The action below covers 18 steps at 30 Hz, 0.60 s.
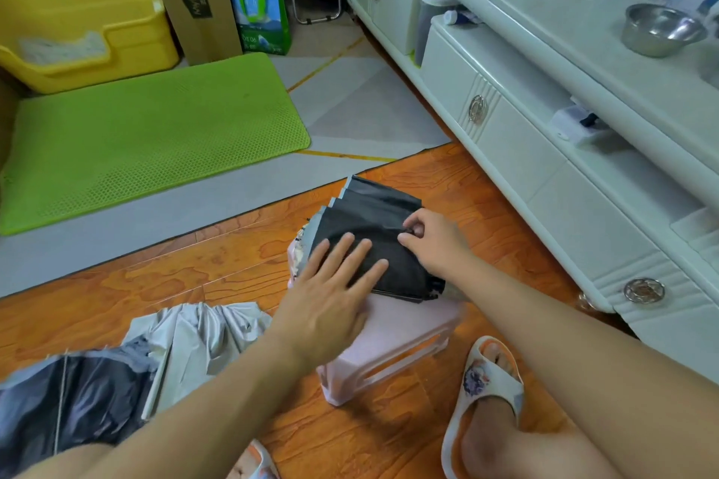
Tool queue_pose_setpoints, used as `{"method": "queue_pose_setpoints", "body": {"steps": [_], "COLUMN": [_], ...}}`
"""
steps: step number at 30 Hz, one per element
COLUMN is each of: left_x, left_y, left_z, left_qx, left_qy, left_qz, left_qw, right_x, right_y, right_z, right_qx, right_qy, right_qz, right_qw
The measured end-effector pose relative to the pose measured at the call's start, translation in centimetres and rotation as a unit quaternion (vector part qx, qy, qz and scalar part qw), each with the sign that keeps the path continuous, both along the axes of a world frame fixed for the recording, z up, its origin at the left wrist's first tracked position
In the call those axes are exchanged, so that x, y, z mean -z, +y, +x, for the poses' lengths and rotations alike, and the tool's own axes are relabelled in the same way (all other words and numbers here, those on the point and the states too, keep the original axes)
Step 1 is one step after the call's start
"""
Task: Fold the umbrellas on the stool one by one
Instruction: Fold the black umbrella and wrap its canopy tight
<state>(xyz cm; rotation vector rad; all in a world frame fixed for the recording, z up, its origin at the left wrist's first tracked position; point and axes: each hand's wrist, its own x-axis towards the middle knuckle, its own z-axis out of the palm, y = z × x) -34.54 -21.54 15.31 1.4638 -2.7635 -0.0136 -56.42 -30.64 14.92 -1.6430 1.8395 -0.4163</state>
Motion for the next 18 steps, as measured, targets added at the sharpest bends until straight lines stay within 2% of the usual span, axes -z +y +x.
{"method": "queue_pose_setpoints", "body": {"steps": [4, 6, 8, 10, 12, 15, 18], "left_x": [0.3, 0.3, 0.3, 0.2, 0.4, 0.3, 0.0], "left_y": [-3.1, -3.5, -3.8, -3.9, -3.8, -3.0, -2.3], "left_z": [0.0, -0.1, 0.0, 0.2, 0.3, 0.2, 0.1], "left_qx": [-0.026, -0.022, -0.009, 0.003, 0.006, -0.003, -0.008], "left_qy": [-0.034, -0.043, -0.044, -0.046, -0.047, -0.054, -0.055], "left_qz": [0.028, 0.044, 0.039, 0.018, 0.010, 0.013, 0.010], "left_qw": [0.999, 0.998, 0.998, 0.999, 0.999, 0.998, 0.998], "right_x": [-0.4, -1.3, -1.8, -1.3, 0.0, 1.0, 1.0], "right_y": [-0.5, 0.3, 2.0, 3.9, 5.4, 7.5, 9.0], "right_z": [-2.3, -5.0, -7.9, -9.8, -10.4, -10.0, -10.1], "right_qx": [0.000, -0.072, -0.173, -0.231, -0.233, -0.200, -0.244], "right_qy": [0.081, 0.112, 0.148, 0.183, 0.192, 0.198, 0.240], "right_qz": [0.013, 0.077, 0.154, 0.199, 0.182, 0.069, 0.021], "right_qw": [0.997, 0.988, 0.962, 0.935, 0.936, 0.957, 0.939]}}
